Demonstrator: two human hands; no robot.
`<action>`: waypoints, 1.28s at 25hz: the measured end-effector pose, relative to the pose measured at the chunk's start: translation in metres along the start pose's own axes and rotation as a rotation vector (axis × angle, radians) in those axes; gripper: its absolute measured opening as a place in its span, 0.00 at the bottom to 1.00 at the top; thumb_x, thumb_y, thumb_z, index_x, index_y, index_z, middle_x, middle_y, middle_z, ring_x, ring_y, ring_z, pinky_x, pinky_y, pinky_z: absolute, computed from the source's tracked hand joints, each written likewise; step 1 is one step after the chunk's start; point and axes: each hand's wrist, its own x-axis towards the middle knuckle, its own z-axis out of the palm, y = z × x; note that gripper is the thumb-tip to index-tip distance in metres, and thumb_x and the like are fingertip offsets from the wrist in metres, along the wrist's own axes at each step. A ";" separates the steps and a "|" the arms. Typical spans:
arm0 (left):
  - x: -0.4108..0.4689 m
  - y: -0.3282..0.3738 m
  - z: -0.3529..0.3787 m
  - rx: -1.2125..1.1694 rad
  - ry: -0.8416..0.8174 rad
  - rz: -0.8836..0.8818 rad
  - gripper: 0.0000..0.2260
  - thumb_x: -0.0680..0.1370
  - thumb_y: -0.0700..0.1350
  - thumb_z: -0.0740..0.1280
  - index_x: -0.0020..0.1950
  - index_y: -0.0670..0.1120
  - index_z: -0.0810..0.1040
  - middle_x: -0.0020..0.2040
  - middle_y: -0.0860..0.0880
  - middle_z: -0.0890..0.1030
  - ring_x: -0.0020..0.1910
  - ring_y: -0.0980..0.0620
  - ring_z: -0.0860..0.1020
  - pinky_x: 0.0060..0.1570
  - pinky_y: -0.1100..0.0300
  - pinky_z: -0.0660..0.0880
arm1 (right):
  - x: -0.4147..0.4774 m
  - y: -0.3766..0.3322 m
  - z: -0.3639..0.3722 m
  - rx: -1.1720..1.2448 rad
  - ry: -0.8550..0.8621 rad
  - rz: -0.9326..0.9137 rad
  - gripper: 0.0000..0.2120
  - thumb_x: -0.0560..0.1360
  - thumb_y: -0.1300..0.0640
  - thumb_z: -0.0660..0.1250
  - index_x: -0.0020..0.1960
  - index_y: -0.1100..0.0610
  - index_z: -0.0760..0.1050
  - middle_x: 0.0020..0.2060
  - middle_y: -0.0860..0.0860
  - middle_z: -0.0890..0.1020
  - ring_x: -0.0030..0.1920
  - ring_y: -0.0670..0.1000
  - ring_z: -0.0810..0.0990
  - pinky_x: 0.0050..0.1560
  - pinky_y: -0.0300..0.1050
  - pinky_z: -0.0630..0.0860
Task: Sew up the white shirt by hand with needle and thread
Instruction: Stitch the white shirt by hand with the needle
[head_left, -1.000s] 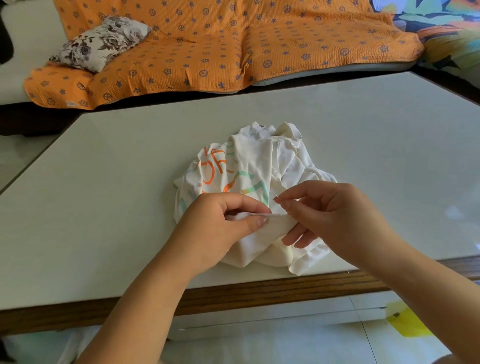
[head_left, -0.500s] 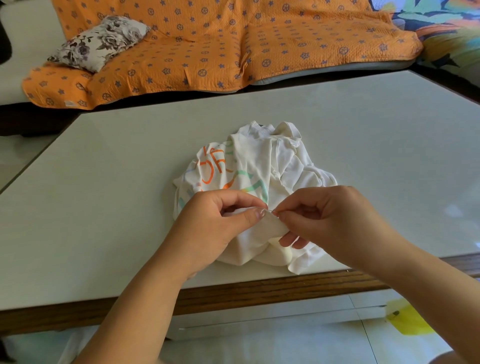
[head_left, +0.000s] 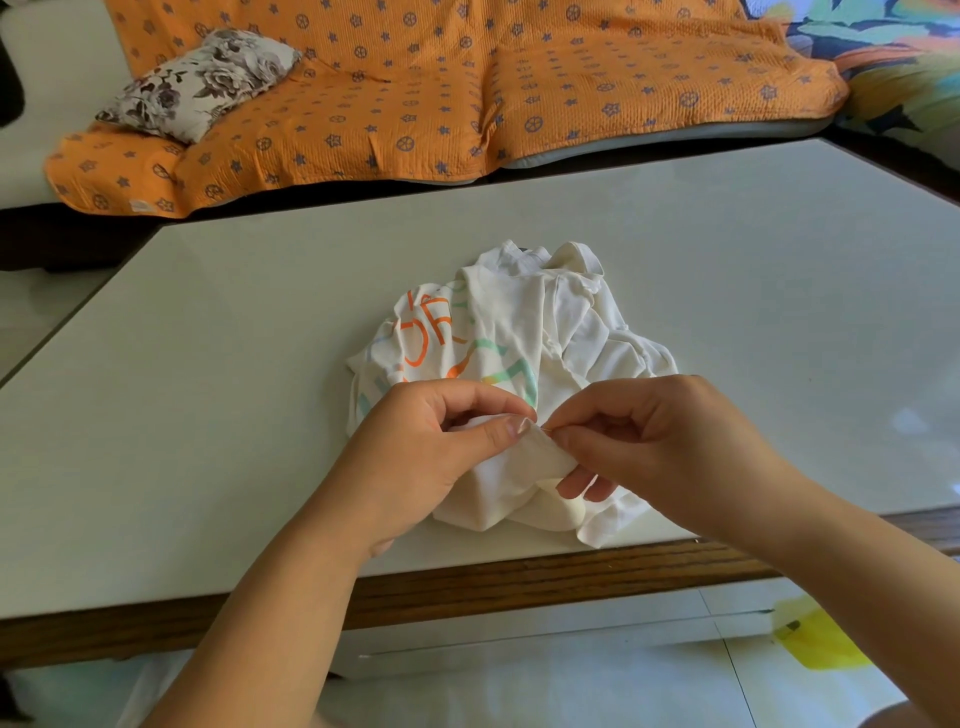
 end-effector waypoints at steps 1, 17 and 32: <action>0.000 0.000 0.000 -0.013 -0.008 0.000 0.05 0.71 0.46 0.73 0.41 0.57 0.86 0.45 0.53 0.86 0.50 0.56 0.83 0.59 0.55 0.76 | 0.000 0.000 0.000 0.008 -0.002 -0.003 0.06 0.76 0.58 0.68 0.44 0.50 0.83 0.30 0.48 0.85 0.31 0.43 0.83 0.35 0.29 0.75; 0.000 0.001 0.005 -0.229 -0.025 -0.085 0.05 0.63 0.47 0.74 0.38 0.50 0.84 0.38 0.50 0.85 0.41 0.56 0.81 0.48 0.61 0.76 | 0.006 0.007 0.010 0.128 0.045 -0.002 0.09 0.76 0.60 0.68 0.43 0.49 0.83 0.32 0.50 0.84 0.30 0.45 0.81 0.35 0.36 0.78; 0.000 -0.002 0.009 -0.214 -0.046 -0.160 0.12 0.64 0.51 0.75 0.45 0.48 0.86 0.45 0.46 0.86 0.47 0.52 0.83 0.51 0.58 0.76 | 0.004 0.005 0.025 0.049 0.258 -0.115 0.06 0.79 0.56 0.63 0.46 0.49 0.77 0.38 0.39 0.84 0.30 0.42 0.82 0.30 0.34 0.75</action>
